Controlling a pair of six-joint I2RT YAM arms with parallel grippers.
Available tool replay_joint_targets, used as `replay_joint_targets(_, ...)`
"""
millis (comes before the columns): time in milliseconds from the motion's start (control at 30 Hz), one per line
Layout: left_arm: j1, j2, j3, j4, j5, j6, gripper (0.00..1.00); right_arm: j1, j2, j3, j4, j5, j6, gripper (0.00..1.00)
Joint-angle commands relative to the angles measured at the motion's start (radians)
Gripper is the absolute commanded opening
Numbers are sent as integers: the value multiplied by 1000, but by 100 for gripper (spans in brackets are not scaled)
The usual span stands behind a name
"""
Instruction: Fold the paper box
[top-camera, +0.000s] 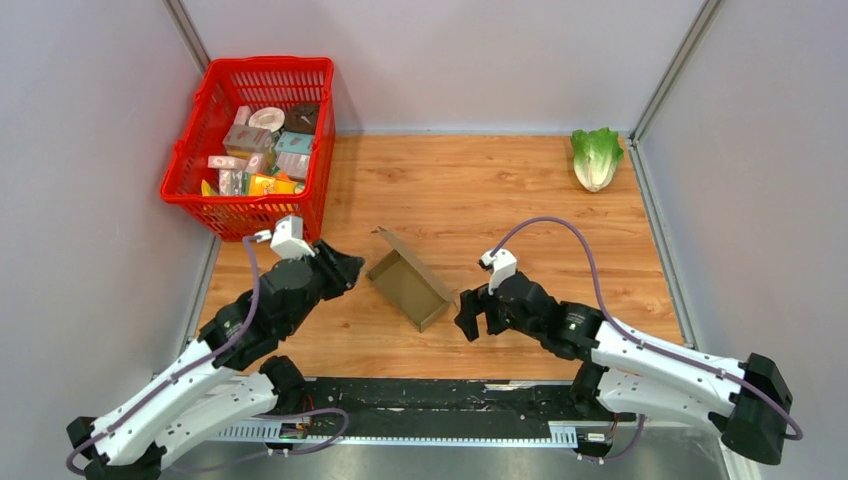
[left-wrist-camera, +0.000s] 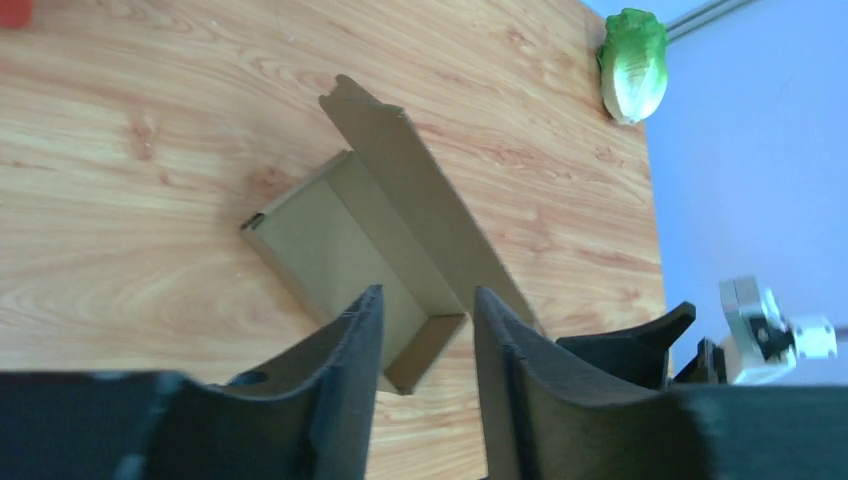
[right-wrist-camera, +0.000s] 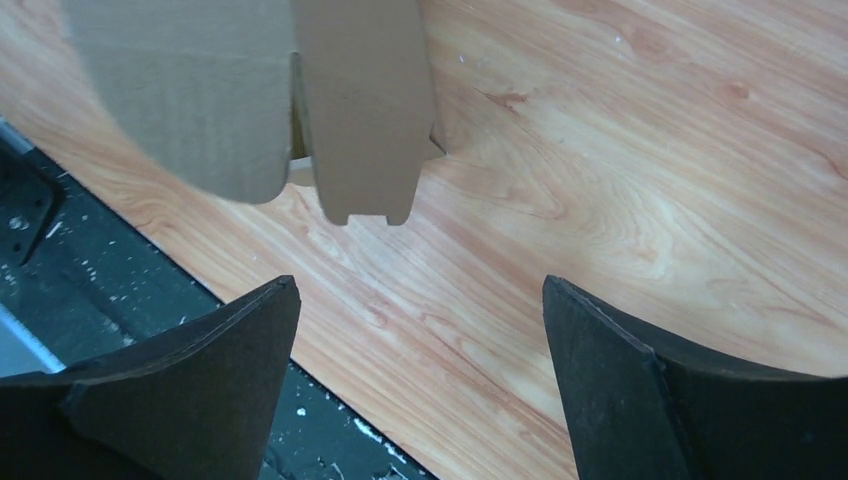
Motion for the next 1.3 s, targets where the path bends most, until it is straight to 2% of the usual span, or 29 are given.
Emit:
replay_joint_targets(0,5,-133,-145,28,34,261,42,4,100,30,82,54,53,92)
replay_joint_targets(100,5,-177,-223,11,72,287,37,4,157,33,139,52,87,88)
replay_joint_targets(300,5,-91,-366,71,31,237,27,2,217,49,162,139,104,82)
replay_joint_targets(433,5,20,-385,175,8,217,26,-16,240,78,157,193,69,80)
replay_joint_targets(633,8,152,-350,229,9,272,30,-76,290,144,64,295,44,81)
replay_joint_targets(800,62,214,-349,252,54,277,30,-76,156,133,110,45,-21,88)
replay_joint_targets(867,97,219,-360,286,93,269,32,-76,70,142,87,70,-11,93)
replay_joint_targets(900,106,222,-365,290,103,263,32,-78,47,158,90,159,-8,94)
replay_joint_targets(1000,135,246,-357,289,124,258,37,-181,36,231,52,180,-17,100)
replay_joint_targets(1033,143,254,-356,287,130,254,38,-299,86,283,61,141,-16,100)
replay_joint_targets(1067,164,261,-351,286,138,251,38,-362,124,306,74,7,-14,100)
replay_joint_targets(1100,174,281,-350,290,147,249,38,-421,175,340,88,-55,-14,100)
replay_joint_targets(1133,186,294,-347,290,167,247,36,-494,297,419,91,-96,-19,100)
replay_joint_targets(1200,223,327,-333,289,181,249,34,-521,432,539,55,-141,-71,96)
replay_joint_targets(1233,236,341,-327,281,183,241,28,-521,559,655,20,-144,-100,93)
replay_joint_targets(1267,249,353,-311,278,190,240,25,-521,618,700,9,-210,-126,91)
